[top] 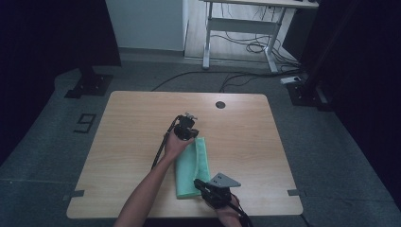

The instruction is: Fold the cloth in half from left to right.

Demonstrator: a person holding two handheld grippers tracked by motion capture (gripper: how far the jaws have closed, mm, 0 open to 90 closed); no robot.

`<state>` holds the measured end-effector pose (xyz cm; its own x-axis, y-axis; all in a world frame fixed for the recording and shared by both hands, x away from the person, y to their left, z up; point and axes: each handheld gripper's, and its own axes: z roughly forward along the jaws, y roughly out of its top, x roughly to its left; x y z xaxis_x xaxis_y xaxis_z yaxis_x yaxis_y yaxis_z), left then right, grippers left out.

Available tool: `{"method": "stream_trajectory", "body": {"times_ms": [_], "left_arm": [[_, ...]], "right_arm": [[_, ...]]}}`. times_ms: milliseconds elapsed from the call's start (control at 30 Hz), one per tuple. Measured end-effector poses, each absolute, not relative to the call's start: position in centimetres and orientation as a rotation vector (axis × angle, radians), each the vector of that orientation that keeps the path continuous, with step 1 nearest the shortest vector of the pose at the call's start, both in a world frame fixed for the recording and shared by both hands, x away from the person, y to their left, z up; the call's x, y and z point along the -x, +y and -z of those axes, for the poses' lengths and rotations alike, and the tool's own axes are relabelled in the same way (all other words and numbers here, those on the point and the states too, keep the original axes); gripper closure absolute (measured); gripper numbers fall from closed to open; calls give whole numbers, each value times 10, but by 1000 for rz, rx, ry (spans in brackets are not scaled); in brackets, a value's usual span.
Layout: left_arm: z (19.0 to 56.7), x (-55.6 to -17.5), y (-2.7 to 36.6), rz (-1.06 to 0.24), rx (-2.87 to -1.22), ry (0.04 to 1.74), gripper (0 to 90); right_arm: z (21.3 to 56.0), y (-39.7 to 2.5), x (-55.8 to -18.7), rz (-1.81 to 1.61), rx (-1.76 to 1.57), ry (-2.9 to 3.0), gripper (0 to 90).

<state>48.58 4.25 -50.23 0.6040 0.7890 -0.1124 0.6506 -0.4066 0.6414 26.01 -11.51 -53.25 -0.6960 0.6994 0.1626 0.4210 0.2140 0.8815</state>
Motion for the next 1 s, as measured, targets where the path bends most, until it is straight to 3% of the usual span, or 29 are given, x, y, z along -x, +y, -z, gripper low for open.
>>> {"method": "stream_trajectory", "body": {"times_ms": [1000], "left_arm": [[514, -489, 28, -248, -2178, 1124, 837]], "right_arm": [[545, -129, -264, -1406, -1148, 2259, 825]]}}
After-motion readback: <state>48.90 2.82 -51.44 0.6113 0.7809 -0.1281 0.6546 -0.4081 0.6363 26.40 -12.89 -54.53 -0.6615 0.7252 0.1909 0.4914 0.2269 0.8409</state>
